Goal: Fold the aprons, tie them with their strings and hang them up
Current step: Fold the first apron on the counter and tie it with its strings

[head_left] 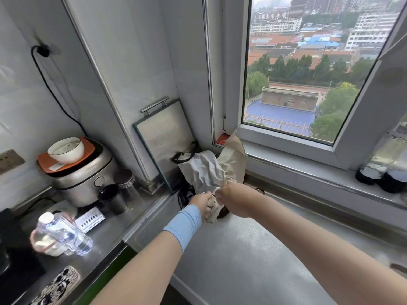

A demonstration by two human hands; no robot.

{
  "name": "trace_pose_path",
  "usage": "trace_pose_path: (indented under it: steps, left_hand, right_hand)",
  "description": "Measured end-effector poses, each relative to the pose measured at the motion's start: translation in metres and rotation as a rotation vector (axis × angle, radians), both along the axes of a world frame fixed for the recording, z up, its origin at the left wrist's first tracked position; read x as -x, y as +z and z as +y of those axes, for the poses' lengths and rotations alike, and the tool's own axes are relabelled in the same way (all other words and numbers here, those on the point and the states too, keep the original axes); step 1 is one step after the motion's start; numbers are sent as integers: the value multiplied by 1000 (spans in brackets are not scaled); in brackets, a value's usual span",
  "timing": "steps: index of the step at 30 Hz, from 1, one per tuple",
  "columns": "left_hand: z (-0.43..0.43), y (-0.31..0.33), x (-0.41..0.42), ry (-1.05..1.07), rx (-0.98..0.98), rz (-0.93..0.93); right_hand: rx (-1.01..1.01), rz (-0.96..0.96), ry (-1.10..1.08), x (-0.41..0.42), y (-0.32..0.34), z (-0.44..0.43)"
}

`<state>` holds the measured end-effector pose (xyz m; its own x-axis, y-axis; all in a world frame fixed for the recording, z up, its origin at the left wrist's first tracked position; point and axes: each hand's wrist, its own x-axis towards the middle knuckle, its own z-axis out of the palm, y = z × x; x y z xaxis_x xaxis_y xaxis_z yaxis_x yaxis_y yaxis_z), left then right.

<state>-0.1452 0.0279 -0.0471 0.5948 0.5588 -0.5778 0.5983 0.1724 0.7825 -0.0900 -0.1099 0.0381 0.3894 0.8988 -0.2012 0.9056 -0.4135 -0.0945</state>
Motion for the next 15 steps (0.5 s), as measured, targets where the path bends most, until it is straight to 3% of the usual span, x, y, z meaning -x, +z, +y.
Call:
trace_pose_path:
  steps: [6, 8, 10, 13, 15]
  left_hand:
    - [3, -1, 6, 160, 197, -102]
    - [-4, -2, 10, 114, 161, -148]
    - [-10, 0, 13, -22, 87, -209]
    - [-23, 11, 22, -196, -65, -281]
    - [-28, 13, 25, -269, -144, -333]
  right_hand:
    - [-311, 347, -77, -1, -59, -24]
    - [-349, 387, -149, -5, -63, -31]
    - [-262, 473, -337, -12, -66, -36]
    - [-314, 1029, -673, -20, -69, -38]
    - [-401, 1272, -803, -22, -69, -37]
